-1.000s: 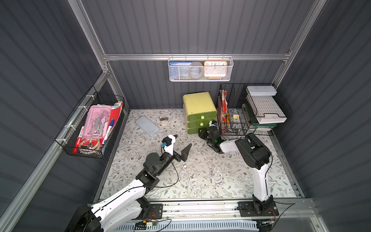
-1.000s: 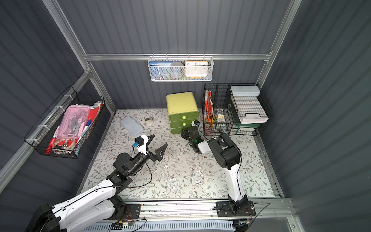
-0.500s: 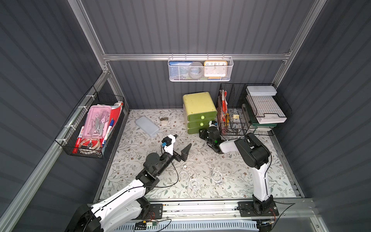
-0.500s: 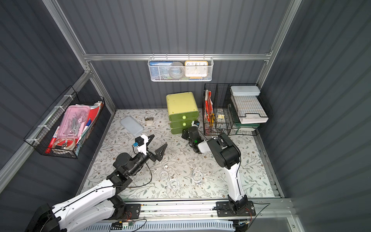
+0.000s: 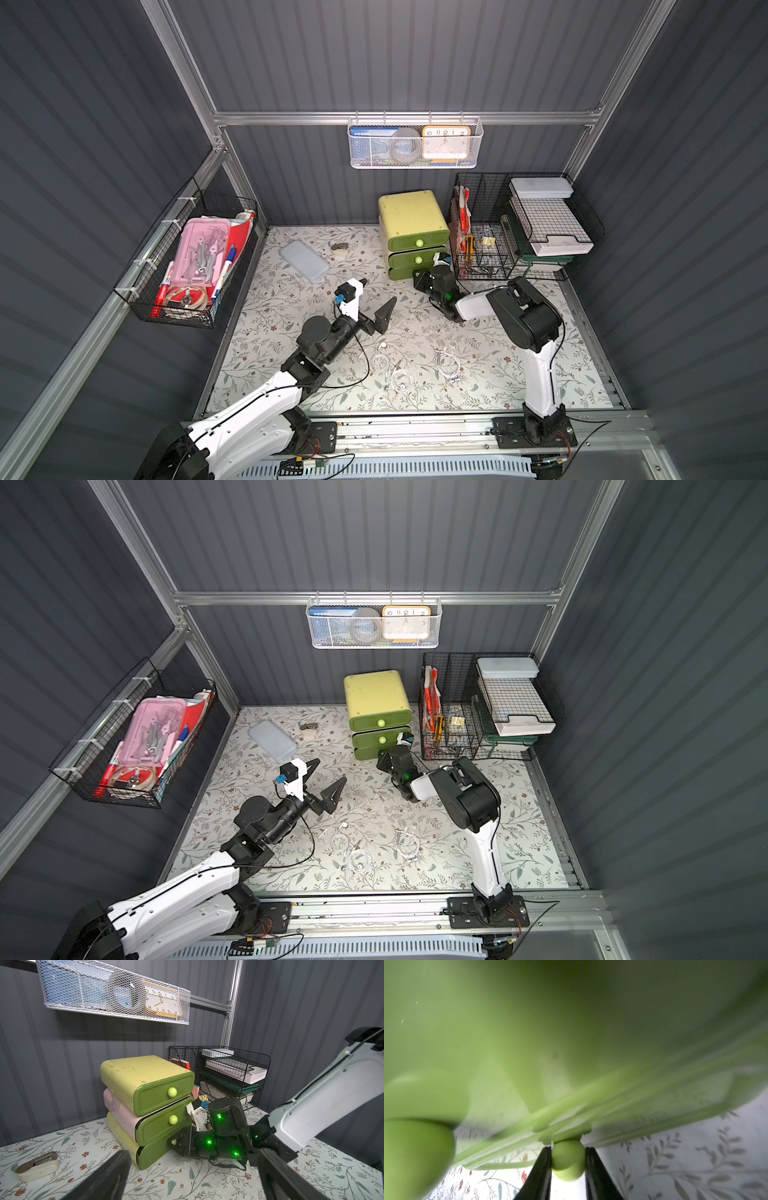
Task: Place the wired earphones into the drawer by color
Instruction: Open the drawer in the storage box, then close the drawer in the storage box.
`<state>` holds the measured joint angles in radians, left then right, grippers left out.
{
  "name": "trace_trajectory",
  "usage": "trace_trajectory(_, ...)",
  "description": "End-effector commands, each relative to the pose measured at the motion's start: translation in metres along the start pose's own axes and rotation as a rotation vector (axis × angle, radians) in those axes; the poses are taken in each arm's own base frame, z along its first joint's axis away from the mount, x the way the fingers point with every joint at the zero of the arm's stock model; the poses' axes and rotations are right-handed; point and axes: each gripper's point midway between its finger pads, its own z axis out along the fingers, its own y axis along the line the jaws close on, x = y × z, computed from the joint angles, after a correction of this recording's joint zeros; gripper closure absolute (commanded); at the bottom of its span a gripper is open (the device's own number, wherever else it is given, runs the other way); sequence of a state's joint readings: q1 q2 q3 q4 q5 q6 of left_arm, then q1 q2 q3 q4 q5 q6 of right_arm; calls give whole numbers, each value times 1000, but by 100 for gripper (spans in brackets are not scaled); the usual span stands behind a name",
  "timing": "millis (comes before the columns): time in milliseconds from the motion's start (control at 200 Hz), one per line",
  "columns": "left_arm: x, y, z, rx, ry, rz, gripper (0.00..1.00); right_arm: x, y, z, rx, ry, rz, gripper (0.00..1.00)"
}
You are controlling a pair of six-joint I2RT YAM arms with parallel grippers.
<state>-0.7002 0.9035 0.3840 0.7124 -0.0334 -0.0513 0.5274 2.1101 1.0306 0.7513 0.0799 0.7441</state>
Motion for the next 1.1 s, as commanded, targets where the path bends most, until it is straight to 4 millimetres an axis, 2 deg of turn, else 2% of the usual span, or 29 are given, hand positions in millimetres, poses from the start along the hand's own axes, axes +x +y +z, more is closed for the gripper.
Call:
trace_trajectory(0,-1,3,-3,-16,-3,-5,1,-1,-1,-7,12,-9,-4,72)
trace_trajectory(155,11,5,5,-23,36,-9,1,0,-1,-4,11,-9,5,72)
trace_trajectory(350,48,13,48,-46,191,-48,1,2,0,-2,1,-4,15,72)
trace_trajectory(465,71,29,70,-77,260,-100,1,1,0,-4,1,-2,5,72)
trace_trajectory(660,104,69,93,-157,315,-167,1,1,1,-4,0,0,-5,72)
trace_trajectory(740,115,79,103,-165,332,-170,1,1,2,-4,-1,1,-6,73)
trace_trajectory(986,138,115,122,-211,355,-188,1,0,3,-4,-4,1,-3,73)
trace_trajectory(1096,138,125,129,-216,342,-191,1,1,1,-3,-2,3,-5,73)
